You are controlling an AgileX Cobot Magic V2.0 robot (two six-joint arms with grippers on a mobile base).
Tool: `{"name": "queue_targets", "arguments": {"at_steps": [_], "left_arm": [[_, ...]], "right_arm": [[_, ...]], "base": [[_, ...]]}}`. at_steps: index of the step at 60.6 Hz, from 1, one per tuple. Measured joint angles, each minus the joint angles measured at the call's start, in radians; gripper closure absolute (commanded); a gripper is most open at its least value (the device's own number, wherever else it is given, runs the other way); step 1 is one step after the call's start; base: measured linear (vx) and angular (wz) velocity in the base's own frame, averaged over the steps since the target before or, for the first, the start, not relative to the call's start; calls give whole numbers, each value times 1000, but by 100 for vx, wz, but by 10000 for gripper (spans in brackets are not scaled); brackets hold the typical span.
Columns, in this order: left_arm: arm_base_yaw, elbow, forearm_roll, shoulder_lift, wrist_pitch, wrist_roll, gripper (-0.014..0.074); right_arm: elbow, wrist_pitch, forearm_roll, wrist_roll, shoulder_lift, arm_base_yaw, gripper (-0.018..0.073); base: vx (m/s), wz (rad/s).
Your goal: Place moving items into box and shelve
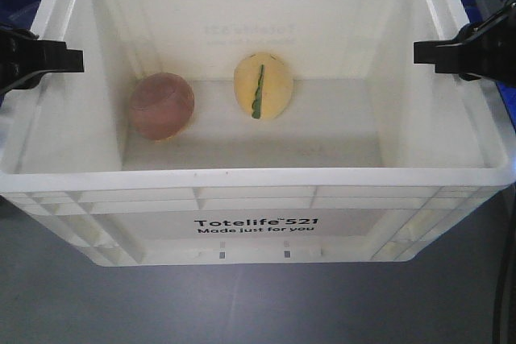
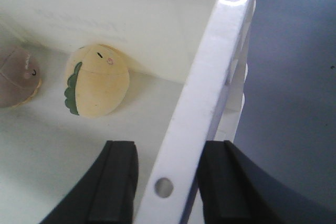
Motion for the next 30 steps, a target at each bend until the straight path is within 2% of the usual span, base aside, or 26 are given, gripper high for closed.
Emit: {"name": "queue_targets", "arguments": {"at_steps": [30], "left_arm": [[0,0,-1,0,1,0,603]], "right_arm": [[0,1,-1,0,-1,0,565]], "base": [[38,-33]]}}
